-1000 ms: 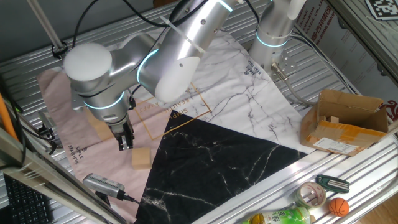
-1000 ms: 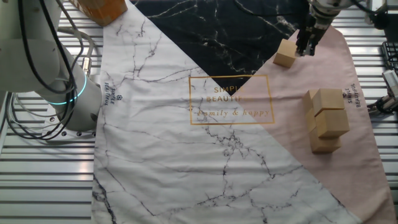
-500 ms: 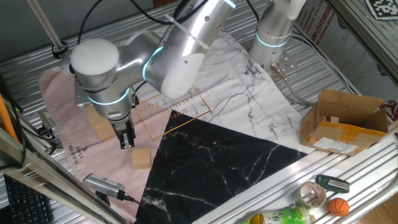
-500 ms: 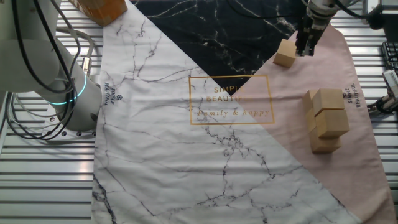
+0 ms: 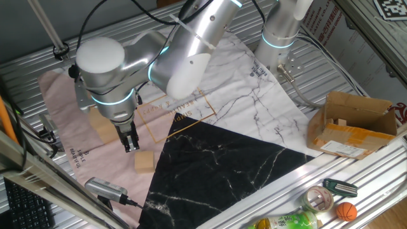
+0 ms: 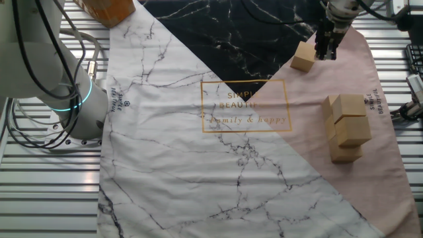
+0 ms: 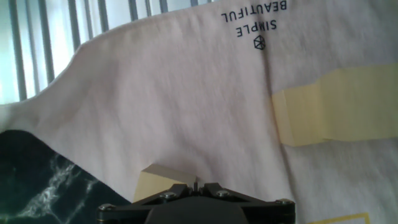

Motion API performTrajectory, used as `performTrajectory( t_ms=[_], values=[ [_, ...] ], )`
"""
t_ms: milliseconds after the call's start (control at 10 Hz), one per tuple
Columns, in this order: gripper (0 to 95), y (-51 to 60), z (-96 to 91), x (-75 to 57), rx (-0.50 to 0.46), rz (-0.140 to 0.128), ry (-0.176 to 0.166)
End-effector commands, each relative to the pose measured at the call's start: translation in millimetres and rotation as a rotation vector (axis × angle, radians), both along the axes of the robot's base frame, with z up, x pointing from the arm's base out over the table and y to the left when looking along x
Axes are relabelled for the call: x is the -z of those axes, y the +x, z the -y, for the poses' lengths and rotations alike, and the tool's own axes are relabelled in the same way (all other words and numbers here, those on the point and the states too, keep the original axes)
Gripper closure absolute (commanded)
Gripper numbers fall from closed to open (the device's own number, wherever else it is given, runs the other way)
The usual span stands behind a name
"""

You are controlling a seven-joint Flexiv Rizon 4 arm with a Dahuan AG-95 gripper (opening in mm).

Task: Stack the blocks into a pyramid shape

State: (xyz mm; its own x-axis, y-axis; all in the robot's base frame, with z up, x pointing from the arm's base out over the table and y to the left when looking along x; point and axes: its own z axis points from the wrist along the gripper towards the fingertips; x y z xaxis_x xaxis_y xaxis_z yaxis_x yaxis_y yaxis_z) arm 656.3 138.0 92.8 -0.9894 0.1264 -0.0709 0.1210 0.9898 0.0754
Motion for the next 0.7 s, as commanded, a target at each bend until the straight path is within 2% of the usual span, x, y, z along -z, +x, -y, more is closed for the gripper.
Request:
performTrajectory(
  t_ms=[100,200,600,700],
  values=[
    [95.0,-0.1,0.4,-0.2,0.042,0.005,-0.035],
    [95.0,-0.1,0.4,-0.2,0.025,-0.016,-0.044],
    [95.0,-0.1,0.4,-0.2,0.01,-0.051,-0.037],
    [95.0,-0.1,0.4,-0.2,0.013,-0.05,-0.033]
  ],
)
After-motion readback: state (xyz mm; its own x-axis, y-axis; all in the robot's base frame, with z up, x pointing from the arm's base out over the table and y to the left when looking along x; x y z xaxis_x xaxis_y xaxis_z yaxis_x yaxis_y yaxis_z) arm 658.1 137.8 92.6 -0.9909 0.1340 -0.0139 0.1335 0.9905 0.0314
